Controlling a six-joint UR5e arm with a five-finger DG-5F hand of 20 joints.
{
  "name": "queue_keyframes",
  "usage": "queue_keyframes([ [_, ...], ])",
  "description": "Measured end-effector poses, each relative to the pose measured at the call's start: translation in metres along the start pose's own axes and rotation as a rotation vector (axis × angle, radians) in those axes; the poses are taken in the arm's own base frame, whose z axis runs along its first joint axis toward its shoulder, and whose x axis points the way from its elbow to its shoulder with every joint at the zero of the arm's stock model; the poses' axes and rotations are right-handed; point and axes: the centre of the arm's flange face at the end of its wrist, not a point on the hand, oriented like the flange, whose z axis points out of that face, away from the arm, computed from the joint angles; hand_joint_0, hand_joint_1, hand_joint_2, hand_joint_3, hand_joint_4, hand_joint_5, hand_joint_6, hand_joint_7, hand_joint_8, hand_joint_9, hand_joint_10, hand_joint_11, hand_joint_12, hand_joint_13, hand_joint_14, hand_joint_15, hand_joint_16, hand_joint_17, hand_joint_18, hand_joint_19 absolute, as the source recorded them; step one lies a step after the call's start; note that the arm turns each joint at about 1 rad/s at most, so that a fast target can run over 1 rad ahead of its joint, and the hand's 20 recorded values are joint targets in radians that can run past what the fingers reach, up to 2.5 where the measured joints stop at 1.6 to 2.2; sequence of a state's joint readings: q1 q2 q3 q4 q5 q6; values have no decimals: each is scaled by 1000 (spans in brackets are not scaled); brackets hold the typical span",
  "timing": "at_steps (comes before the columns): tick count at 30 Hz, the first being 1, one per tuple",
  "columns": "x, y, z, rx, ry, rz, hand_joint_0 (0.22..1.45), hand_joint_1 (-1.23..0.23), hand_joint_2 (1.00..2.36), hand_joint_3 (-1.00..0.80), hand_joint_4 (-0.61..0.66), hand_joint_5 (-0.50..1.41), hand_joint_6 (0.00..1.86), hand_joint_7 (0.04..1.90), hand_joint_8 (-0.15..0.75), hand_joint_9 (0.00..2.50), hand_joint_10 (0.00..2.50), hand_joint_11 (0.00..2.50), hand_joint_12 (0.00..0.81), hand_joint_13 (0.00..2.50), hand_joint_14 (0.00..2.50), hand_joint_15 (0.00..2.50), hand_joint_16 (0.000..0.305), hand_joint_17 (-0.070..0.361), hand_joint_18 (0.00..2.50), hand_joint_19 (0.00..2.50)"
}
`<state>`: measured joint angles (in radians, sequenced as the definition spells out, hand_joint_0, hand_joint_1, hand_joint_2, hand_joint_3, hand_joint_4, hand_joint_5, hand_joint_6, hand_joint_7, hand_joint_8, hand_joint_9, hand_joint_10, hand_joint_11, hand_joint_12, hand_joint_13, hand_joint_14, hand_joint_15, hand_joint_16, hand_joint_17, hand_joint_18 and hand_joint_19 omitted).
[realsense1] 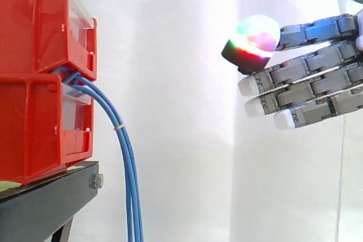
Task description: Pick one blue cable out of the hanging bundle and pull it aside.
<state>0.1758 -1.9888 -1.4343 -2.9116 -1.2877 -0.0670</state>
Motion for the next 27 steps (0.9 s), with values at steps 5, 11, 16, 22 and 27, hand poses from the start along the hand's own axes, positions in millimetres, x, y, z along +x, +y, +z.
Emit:
queue_keyframes([
  [5,1,0,1,-3,-1,-2,577,-401,1006,-437,175,-243,501,647,205,306,0,30,294,104,3,110,43,96,74,225],
  [11,7,-20,9,11,-8,-8,576,-401,1006,-433,175,-243,501,647,205,307,0,30,294,106,5,106,43,96,76,223],
  [16,15,-52,24,13,-11,-6,576,-402,1006,-435,174,-243,501,647,205,310,0,38,295,109,3,108,43,96,77,217],
  [22,22,-83,39,-4,-38,0,576,-402,1006,-432,176,-243,501,644,207,316,2,41,295,109,4,112,42,95,78,217],
  [27,20,-91,44,-20,-100,-3,576,-402,1006,-433,179,-242,501,646,206,316,0,54,295,109,3,108,42,95,80,216],
])
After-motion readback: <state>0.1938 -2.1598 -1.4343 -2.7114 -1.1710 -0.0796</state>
